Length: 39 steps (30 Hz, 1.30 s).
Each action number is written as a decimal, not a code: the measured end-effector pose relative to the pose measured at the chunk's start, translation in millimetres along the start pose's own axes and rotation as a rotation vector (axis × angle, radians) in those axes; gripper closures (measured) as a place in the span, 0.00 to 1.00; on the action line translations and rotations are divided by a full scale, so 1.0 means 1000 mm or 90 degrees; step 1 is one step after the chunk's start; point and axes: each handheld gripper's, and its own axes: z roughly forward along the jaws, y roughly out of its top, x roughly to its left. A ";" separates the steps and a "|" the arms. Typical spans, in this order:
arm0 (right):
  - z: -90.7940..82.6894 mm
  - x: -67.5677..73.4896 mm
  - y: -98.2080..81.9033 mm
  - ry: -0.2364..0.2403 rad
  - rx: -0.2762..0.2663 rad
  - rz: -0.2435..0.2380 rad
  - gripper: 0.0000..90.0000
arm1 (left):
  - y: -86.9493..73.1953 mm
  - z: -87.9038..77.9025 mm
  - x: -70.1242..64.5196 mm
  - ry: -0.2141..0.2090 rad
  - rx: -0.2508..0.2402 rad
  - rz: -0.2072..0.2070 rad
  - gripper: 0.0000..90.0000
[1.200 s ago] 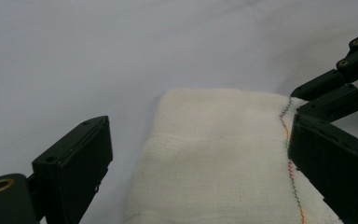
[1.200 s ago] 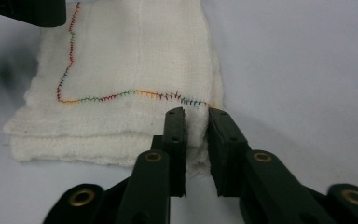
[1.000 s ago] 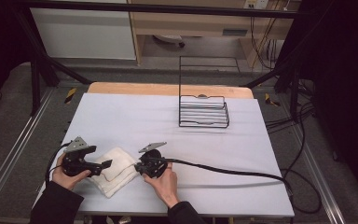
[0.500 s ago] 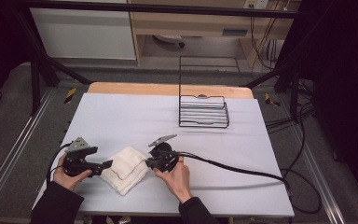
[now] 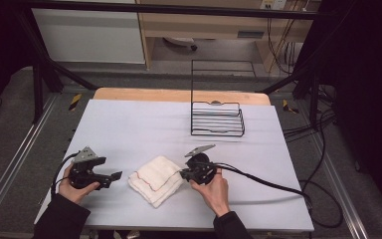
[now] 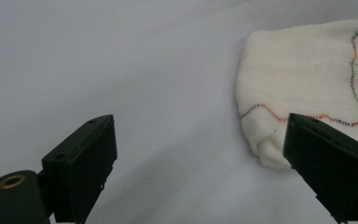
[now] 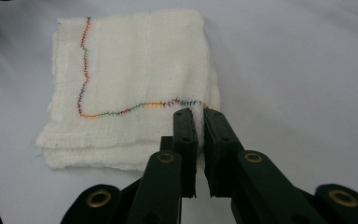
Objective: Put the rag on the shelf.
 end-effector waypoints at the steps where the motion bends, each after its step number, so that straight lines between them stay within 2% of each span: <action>1: -0.003 -0.003 -0.002 -0.003 0.001 0.003 0.94 | 0.000 0.000 0.000 -0.001 0.001 0.001 0.10; 4: -0.010 -0.017 -0.008 -0.016 0.003 0.007 0.94 | 0.000 0.001 -0.001 -0.002 0.003 0.003 0.10; 8: -0.013 -0.026 -0.011 -0.030 0.002 0.011 0.94 | 0.001 0.001 -0.003 -0.006 0.005 0.006 0.10; 9: -0.011 -0.031 -0.011 -0.041 -0.001 0.004 0.93 | 0.001 0.002 -0.003 -0.007 0.006 0.007 0.10; 11: -0.010 -0.033 -0.010 -0.046 -0.001 0.000 0.93 | 0.001 0.002 -0.004 -0.009 0.006 0.008 0.10; 13: -0.003 -0.038 -0.008 -0.067 -0.005 -0.015 0.93 | 0.002 0.003 -0.005 -0.011 0.007 0.007 0.10; 16: 0.005 -0.044 -0.005 -0.087 -0.024 -0.033 0.93 | 0.002 0.005 -0.007 -0.014 0.009 0.010 0.09; 21: 0.014 -0.049 -0.004 -0.099 -0.045 -0.046 0.93 | 0.004 0.008 -0.009 -0.016 0.010 0.008 0.08; 27: 0.020 -0.054 -0.008 -0.096 -0.069 -0.041 0.91 | 0.009 0.011 -0.013 -0.021 0.006 0.002 0.06; 28: 0.018 -0.055 -0.008 -0.093 -0.077 -0.034 0.88 | 0.010 0.012 -0.013 -0.016 0.007 0.001 0.06; 31: 0.005 -0.059 -0.010 -0.080 -0.115 -0.020 0.69 | 0.018 0.016 -0.017 -0.010 0.004 -0.002 0.06; 33: -0.004 -0.061 -0.012 -0.081 -0.119 -0.025 0.58 | 0.026 0.019 -0.020 -0.014 0.000 -0.005 0.06; 36: -0.017 -0.064 -0.018 -0.064 -0.142 -0.010 0.42 | 0.037 0.027 -0.027 -0.020 0.001 -0.007 0.07; 37: -0.017 -0.064 -0.018 -0.064 -0.142 -0.010 0.42 | 0.040 0.031 -0.029 -0.021 0.002 -0.006 0.07; 38: -0.021 -0.066 -0.020 -0.062 -0.145 -0.005 0.38 | 0.044 0.035 -0.032 -0.024 0.003 -0.004 0.07; 39: -0.027 -0.069 -0.025 -0.062 -0.146 0.001 0.29 | 0.048 0.039 -0.035 -0.027 0.006 0.000 0.08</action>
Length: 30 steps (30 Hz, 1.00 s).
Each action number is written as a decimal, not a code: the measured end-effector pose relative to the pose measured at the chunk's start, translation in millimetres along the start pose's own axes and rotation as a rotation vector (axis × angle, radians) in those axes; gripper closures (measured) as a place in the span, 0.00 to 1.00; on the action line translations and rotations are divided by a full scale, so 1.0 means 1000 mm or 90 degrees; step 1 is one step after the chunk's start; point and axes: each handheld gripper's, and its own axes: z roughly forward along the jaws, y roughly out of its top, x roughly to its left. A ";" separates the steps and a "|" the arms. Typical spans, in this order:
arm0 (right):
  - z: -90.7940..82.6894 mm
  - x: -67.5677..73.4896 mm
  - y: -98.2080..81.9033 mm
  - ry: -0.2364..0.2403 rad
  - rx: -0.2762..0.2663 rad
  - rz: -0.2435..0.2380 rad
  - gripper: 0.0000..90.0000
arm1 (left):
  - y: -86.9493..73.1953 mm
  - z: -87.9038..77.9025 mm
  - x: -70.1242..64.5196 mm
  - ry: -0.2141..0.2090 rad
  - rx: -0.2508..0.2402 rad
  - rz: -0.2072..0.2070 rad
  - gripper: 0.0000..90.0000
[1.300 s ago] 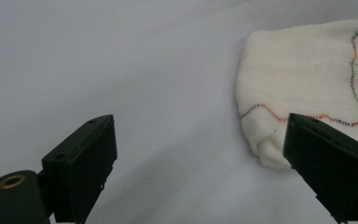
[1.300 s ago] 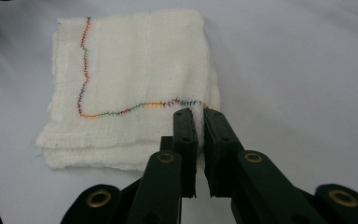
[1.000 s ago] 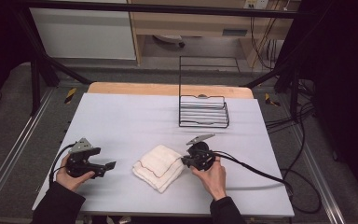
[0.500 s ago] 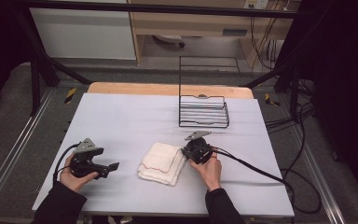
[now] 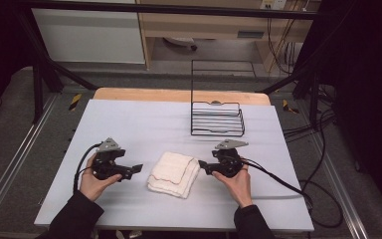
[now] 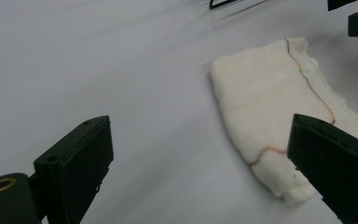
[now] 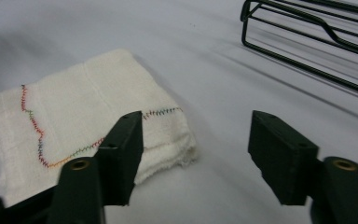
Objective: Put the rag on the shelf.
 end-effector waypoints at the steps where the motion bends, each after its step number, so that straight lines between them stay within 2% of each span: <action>1: -0.002 -0.002 -0.002 -0.001 -0.002 0.001 0.25 | 0.004 0.005 -0.003 0.001 0.004 0.003 0.08; 3: -0.005 -0.004 -0.004 0.003 -0.001 0.006 0.23 | 0.011 0.017 -0.008 0.001 0.014 0.006 0.09; 7: -0.011 -0.011 -0.013 0.011 -0.008 0.024 0.14 | 0.025 0.039 -0.015 0.007 0.025 0.005 0.13; 10: -0.013 -0.014 -0.020 0.013 -0.010 0.035 0.11 | 0.034 0.056 -0.018 0.028 0.047 0.009 0.17; 11: -0.014 -0.014 -0.021 0.014 -0.012 0.037 0.11 | 0.037 0.062 -0.018 0.025 0.053 0.005 0.18; 15: -0.014 -0.016 -0.026 0.014 -0.006 0.046 0.10 | 0.043 0.080 -0.020 0.038 0.070 -0.004 0.30; 18: -0.013 -0.015 -0.027 0.013 -0.003 0.048 0.10 | 0.043 0.091 -0.018 0.025 0.068 -0.026 0.42; 20: -0.012 -0.015 -0.027 0.016 -0.004 0.051 0.09 | 0.042 0.096 -0.017 0.024 0.073 -0.028 0.49; 21: -0.011 -0.015 -0.027 0.014 -0.005 0.051 0.09 | 0.041 0.098 -0.016 0.024 0.078 -0.029 0.56; 25: -0.010 -0.015 -0.027 0.016 -0.010 0.058 0.09 | 0.039 0.104 -0.014 0.009 0.091 -0.035 0.62; 28: -0.007 -0.014 -0.025 0.014 -0.008 0.066 0.09 | 0.038 0.106 -0.013 -0.009 0.091 -0.046 0.72; 30: -0.003 -0.012 -0.022 0.014 -0.003 0.067 0.09 | 0.038 0.107 -0.013 -0.016 0.091 -0.053 0.74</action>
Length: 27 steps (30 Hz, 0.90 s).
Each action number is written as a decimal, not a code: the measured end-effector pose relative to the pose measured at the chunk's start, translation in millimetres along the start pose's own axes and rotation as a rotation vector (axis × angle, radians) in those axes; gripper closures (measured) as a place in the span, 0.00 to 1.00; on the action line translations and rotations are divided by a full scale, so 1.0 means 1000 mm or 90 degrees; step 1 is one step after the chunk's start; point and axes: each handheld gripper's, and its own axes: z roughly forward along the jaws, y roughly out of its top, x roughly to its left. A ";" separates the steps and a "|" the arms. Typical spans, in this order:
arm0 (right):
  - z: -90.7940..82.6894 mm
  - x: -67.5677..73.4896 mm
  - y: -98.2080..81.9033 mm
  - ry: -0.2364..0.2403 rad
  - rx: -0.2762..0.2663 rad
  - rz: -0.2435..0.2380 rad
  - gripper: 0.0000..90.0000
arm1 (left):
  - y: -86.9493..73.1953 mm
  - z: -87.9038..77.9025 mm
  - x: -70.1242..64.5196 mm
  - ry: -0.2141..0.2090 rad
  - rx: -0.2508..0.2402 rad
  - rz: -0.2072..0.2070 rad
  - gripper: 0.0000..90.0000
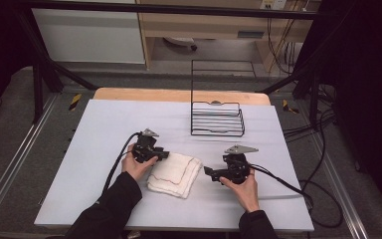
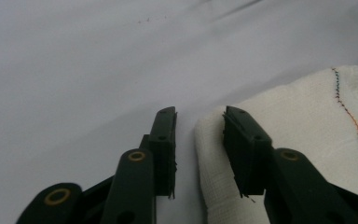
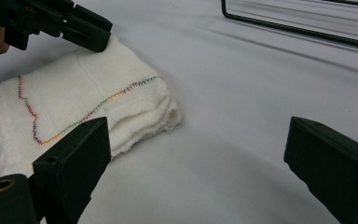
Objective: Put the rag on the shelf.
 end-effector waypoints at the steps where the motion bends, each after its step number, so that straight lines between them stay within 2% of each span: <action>1: 0.003 0.002 0.002 -0.002 0.002 -0.002 0.09 | 0.000 0.000 0.000 -0.004 0.002 0.002 0.77; 5: 0.017 0.008 0.010 -0.006 -0.001 0.002 0.16 | -0.001 0.001 -0.005 -0.001 0.002 0.015 0.86; 9: 0.027 0.012 0.013 0.000 0.000 0.006 0.21 | -0.001 0.001 -0.005 -0.003 0.007 0.018 0.87; 10: 0.035 0.014 0.015 -0.017 0.011 0.007 0.25 | -0.001 0.001 -0.006 -0.003 0.007 0.021 0.88; 11: 0.035 0.014 0.015 -0.017 0.011 0.007 0.25 | -0.001 0.002 -0.006 -0.002 0.005 0.021 0.88; 12: 0.042 0.016 0.016 -0.016 0.008 0.011 0.34 | -0.001 0.001 -0.006 -0.002 0.008 0.026 0.89; 13: 0.042 0.016 0.016 -0.016 0.008 0.011 0.34 | -0.001 0.001 -0.006 -0.002 0.007 0.029 0.89; 14: 0.046 0.017 0.016 -0.024 0.011 0.021 0.40 | -0.001 0.001 -0.006 -0.002 0.007 0.029 0.89; 15: 0.046 0.017 0.016 -0.024 0.011 0.021 0.40 | -0.001 0.002 -0.006 -0.003 0.006 0.030 0.89; 17: 0.049 0.017 0.016 -0.033 0.012 0.027 0.47 | -0.002 0.002 -0.006 -0.003 0.003 0.034 0.89; 19: 0.051 0.017 0.016 -0.030 0.015 0.038 0.55 | -0.002 0.002 -0.007 -0.002 0.004 0.040 0.89; 25: 0.053 0.018 0.014 -0.023 0.036 0.055 0.66 | -0.002 0.002 -0.007 -0.001 0.004 0.043 0.89; 27: 0.053 0.020 0.014 -0.019 0.049 0.078 0.73 | -0.001 0.002 -0.006 -0.004 0.006 0.042 0.90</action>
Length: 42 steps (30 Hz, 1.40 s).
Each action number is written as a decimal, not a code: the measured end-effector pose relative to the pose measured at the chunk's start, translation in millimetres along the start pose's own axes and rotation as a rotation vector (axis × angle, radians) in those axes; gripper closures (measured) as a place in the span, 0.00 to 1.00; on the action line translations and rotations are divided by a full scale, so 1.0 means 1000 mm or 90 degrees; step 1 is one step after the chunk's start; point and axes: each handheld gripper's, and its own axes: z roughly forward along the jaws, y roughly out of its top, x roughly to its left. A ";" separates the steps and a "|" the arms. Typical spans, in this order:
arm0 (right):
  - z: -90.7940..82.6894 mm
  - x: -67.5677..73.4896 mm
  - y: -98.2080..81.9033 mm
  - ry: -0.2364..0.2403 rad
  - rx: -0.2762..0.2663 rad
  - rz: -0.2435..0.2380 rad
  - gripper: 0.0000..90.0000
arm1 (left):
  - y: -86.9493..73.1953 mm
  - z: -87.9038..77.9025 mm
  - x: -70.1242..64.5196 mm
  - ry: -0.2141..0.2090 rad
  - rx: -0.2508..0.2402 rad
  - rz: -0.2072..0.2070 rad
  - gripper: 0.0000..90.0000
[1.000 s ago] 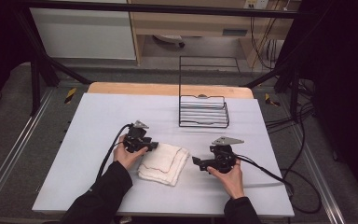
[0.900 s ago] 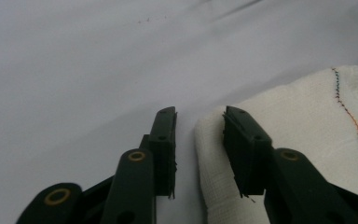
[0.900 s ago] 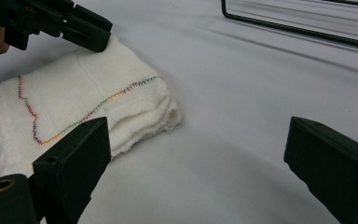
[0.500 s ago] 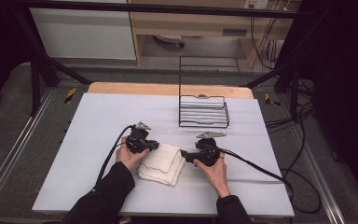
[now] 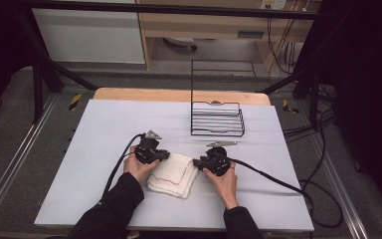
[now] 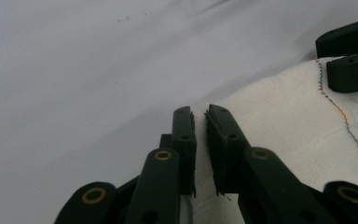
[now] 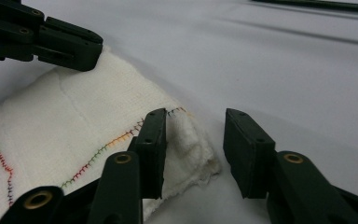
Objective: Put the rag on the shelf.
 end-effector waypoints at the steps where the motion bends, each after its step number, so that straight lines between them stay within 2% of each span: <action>1: 0.000 0.001 0.000 -0.002 0.003 -0.002 0.75 | 0.000 0.000 0.000 -0.001 0.000 -0.002 0.91; 4: 0.001 0.005 0.001 -0.002 0.012 0.004 0.80 | 0.000 0.000 0.000 -0.003 0.000 -0.005 0.92; 6: 0.002 0.006 0.002 0.005 0.019 0.020 0.86 | 0.000 -0.001 0.002 -0.010 -0.001 -0.017 0.92; 8: 0.002 0.006 0.002 0.007 0.020 0.026 0.88 | 0.000 -0.002 0.003 -0.015 -0.001 -0.027 0.93; 12: 0.001 0.006 0.002 0.012 0.017 0.026 0.91 | 0.001 -0.006 0.001 -0.006 -0.010 -0.029 0.93; 15: -0.003 0.007 0.003 0.018 0.007 0.021 0.92 | 0.002 -0.015 0.000 -0.005 -0.031 -0.029 0.93; 17: -0.010 0.009 0.006 0.034 -0.012 0.010 0.92 | 0.003 -0.026 -0.002 -0.014 -0.057 -0.033 0.93; 18: -0.010 0.009 0.006 0.034 -0.012 0.010 0.92 | 0.003 -0.026 -0.002 -0.014 -0.057 -0.033 0.93; 19: -0.016 0.011 0.008 0.044 -0.023 -0.003 0.92 | 0.003 -0.034 -0.004 -0.017 -0.074 -0.029 0.93; 24: -0.028 0.019 0.013 0.060 -0.050 -0.041 0.92 | 0.000 -0.046 -0.006 -0.013 -0.097 -0.016 0.93; 29: -0.035 0.024 0.016 0.075 -0.069 -0.063 0.92 | -0.004 -0.060 -0.008 -0.014 -0.120 -0.006 0.93; 30: -0.038 0.027 0.018 0.079 -0.078 -0.081 0.92 | -0.005 -0.062 -0.008 -0.013 -0.124 -0.004 0.93; 42: -0.055 0.037 0.023 0.097 -0.103 -0.123 0.92 | -0.007 -0.089 -0.018 -0.015 -0.160 0.022 0.93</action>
